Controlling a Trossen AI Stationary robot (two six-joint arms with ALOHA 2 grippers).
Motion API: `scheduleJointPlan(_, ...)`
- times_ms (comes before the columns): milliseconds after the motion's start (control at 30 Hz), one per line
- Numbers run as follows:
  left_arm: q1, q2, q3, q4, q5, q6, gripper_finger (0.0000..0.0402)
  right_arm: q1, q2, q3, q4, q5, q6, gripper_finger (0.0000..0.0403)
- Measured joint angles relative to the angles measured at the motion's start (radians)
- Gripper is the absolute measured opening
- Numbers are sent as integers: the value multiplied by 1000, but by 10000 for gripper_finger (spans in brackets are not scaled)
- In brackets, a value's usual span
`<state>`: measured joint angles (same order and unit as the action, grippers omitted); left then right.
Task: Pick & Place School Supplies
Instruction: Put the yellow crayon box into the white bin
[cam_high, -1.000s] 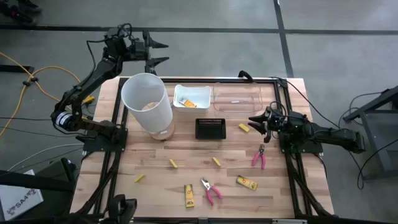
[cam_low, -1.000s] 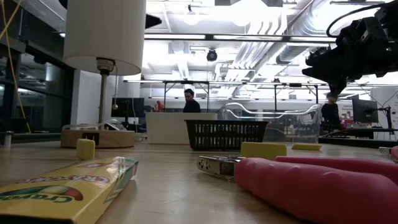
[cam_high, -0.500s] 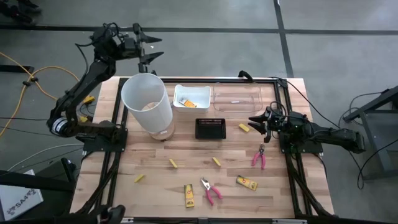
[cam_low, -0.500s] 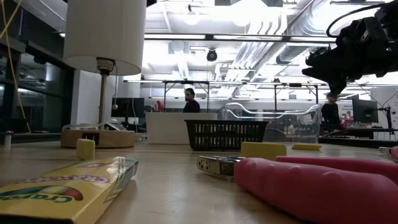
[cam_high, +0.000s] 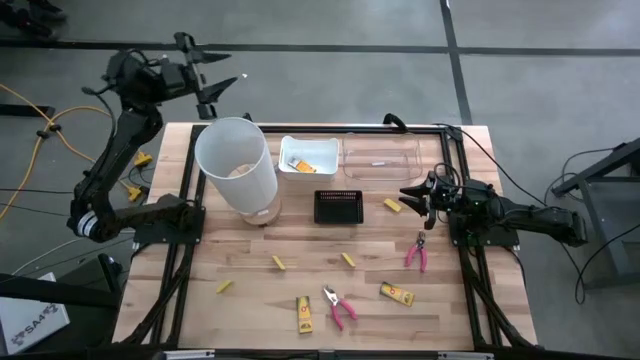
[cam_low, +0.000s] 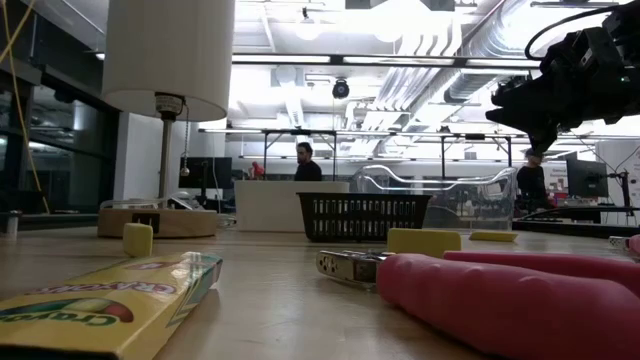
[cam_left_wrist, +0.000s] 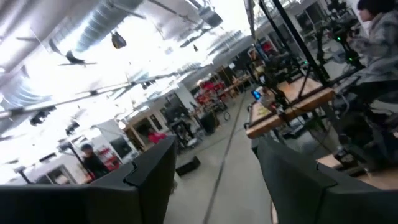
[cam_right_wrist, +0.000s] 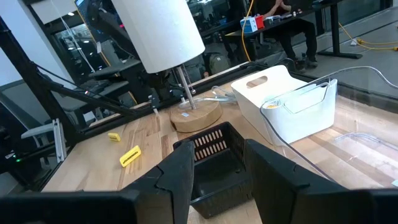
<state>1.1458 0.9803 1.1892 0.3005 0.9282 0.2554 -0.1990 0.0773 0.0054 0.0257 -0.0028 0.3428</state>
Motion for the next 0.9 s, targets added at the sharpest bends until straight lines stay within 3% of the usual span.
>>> scheduleJointPlan(467, -23, -79, 0, 84, 5, -151, 220, 0, 0, 0, 0, 0, 0, 133)
scheduleJointPlan(700, -108, -124, 0, 89, 23, -249, 220, 0, 0, 0, 0, 0, 0, 133)
scheduleJointPlan(900, -242, -202, 0, -71, -9, -188, 220, 0, 0, 0, 0, 0, 0, 133)
